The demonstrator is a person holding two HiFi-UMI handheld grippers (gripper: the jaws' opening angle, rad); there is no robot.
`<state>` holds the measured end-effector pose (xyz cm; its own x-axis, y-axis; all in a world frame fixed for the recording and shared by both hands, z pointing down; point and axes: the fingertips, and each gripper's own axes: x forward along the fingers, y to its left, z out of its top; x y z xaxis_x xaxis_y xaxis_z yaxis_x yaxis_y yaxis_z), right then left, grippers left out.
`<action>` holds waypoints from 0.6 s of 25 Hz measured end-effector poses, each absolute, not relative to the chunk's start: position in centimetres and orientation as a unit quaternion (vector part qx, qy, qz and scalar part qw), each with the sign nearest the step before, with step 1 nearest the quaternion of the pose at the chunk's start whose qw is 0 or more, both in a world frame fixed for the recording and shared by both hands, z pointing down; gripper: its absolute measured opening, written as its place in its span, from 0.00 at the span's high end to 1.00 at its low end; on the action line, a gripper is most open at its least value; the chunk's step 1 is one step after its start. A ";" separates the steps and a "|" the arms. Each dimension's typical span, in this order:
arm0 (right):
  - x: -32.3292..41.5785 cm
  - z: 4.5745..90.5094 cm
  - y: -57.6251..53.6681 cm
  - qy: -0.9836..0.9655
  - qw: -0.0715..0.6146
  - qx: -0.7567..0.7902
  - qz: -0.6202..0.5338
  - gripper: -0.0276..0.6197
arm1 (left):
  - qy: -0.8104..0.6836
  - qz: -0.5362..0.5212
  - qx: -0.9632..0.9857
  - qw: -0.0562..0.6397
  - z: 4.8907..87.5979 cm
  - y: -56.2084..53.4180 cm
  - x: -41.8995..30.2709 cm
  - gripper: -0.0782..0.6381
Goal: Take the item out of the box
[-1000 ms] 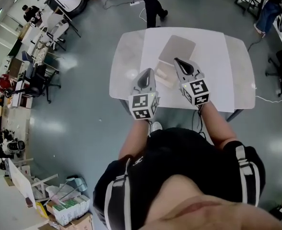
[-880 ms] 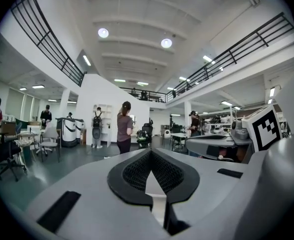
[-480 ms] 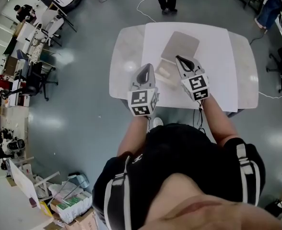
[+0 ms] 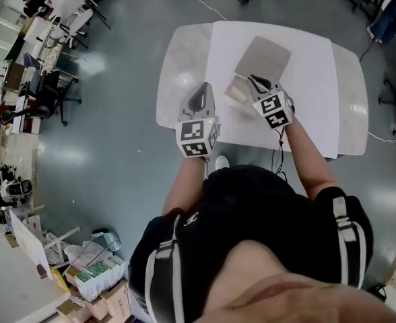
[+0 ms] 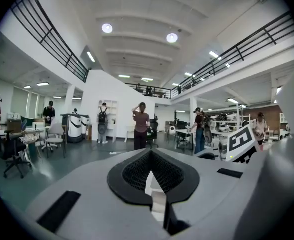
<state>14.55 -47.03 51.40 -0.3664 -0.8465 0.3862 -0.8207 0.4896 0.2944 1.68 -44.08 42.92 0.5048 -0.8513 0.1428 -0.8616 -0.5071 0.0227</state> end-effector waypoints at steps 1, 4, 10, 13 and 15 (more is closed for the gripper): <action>14.3 52.2 -47.2 -0.830 0.260 0.494 -0.012 0.93 | -0.497 0.056 0.864 0.046 42.9 -44.2 1.4 0.88; 13.5 54.4 -47.7 -0.834 0.281 0.475 0.025 0.93 | -0.507 0.057 0.859 0.049 43.0 -44.2 0.4 0.88; 12.0 59.2 -48.4 -0.836 0.309 0.443 0.094 0.90 | -0.523 0.063 0.848 0.052 43.8 -44.1 -1.8 0.88; 11.4 61.1 -48.6 -0.837 0.318 0.428 0.125 0.86 | -0.533 0.064 0.842 0.052 43.7 -44.0 -2.9 0.88; 11.3 62.4 -49.0 -0.834 0.329 0.422 0.134 0.85 | -0.540 0.066 0.837 0.053 43.6 -43.9 -3.7 0.88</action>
